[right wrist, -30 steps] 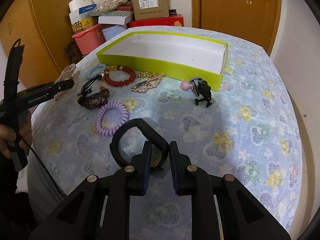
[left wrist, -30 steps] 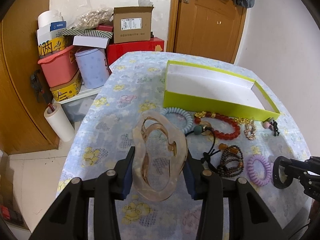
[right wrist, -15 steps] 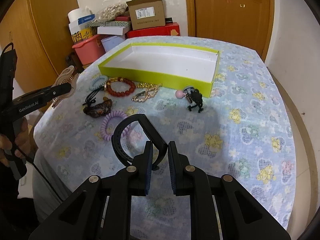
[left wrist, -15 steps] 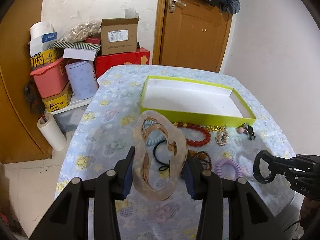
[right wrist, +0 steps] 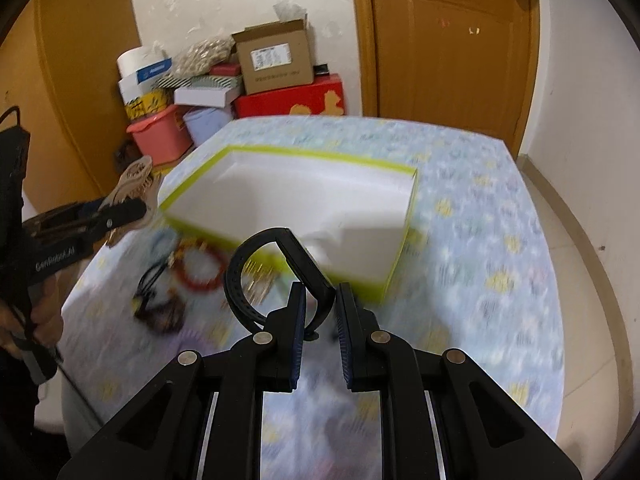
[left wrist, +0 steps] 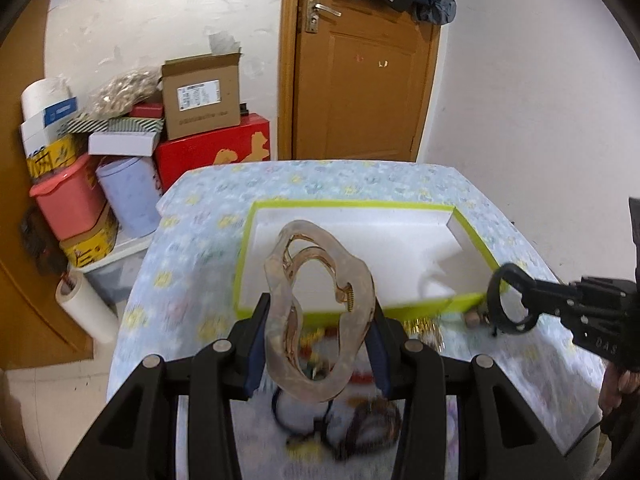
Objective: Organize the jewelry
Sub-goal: 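Carry the tan bracelet into the green box with the left tool while the right drops the band there, then withdraw both open tools from the green box toward the remaining jewelry, then grasp the black figurine keychain with the right tool while the left grasps the black hair tie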
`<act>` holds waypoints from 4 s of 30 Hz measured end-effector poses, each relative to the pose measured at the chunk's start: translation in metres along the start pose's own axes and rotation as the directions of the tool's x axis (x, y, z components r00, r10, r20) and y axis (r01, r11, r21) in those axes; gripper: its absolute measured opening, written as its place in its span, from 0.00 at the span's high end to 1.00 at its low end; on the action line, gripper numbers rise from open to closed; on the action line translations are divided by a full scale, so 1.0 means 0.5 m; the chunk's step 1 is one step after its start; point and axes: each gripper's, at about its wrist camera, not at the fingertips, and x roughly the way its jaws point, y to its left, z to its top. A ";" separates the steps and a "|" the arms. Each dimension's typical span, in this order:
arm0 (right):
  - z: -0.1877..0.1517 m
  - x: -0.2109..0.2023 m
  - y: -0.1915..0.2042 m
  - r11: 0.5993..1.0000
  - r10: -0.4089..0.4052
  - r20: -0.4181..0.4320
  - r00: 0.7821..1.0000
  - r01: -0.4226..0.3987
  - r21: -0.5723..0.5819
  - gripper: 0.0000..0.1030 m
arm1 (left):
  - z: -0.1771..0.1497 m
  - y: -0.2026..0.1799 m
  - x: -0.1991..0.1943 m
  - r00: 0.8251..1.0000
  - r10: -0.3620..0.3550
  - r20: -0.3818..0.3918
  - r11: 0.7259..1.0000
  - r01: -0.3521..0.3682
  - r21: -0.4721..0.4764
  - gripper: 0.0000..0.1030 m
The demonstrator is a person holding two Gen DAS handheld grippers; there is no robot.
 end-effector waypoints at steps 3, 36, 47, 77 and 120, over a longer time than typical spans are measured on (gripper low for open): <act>0.036 0.027 -0.012 1.000 -0.013 0.004 1.000 0.013 0.007 0.85 | 0.029 0.000 0.038 1.000 -0.002 -0.010 1.000 0.002 0.014 0.57; 0.147 0.220 -0.083 0.994 -0.107 -0.090 0.990 0.109 0.016 0.73 | 0.092 0.047 0.256 0.989 0.062 -0.132 0.998 -0.061 0.010 0.52; 0.093 0.105 -0.032 0.996 -0.084 -0.022 0.996 0.085 0.003 0.70 | 0.070 0.037 0.141 0.995 0.052 -0.080 0.998 -0.054 -0.018 0.51; -0.173 -0.089 0.087 0.999 0.049 -0.053 0.997 -0.050 -0.007 0.70 | -0.164 0.007 -0.132 0.999 0.012 -0.044 0.996 -0.015 -0.085 0.51; -0.052 0.107 -0.035 1.000 -0.009 -0.081 0.997 0.010 0.008 0.58 | -0.153 0.004 0.031 0.990 -0.003 -0.138 1.000 -0.001 -0.026 0.96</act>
